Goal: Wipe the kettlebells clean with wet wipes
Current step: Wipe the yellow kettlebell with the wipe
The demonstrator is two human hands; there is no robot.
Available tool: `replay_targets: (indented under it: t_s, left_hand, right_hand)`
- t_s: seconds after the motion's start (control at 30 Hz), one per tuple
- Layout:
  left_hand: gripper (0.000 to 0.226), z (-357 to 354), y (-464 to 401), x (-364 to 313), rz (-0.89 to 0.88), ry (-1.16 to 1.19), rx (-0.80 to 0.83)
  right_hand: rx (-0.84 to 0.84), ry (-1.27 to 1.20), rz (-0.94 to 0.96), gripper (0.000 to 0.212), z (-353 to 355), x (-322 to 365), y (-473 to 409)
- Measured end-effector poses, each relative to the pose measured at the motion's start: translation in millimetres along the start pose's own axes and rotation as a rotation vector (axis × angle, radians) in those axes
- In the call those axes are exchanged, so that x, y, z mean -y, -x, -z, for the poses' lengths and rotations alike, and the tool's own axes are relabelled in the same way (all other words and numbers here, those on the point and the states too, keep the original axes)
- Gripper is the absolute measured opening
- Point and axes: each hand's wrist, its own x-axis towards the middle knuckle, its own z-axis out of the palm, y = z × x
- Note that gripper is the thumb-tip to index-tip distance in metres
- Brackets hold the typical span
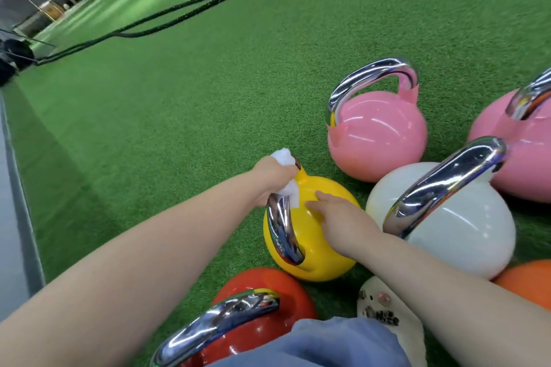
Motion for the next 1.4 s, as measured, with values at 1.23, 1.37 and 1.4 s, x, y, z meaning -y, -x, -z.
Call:
replay_targets:
  t_s: [1.23,1.37,1.4]
  left_hand:
    - [0.07,31,11,58,-0.632,-0.394,0.178]
    - [0.062,51,5,66,-0.746,-0.729,0.146]
    - [0.064,53,8,67,-0.764,-0.734,0.13]
  right_hand:
    - [0.17,0.263,-0.011,0.068,18,13,5]
    - [0.174,0.263,-0.016,0.066,18,13,4]
    - [0.172,0.264,-0.018,0.067,18,13,4]
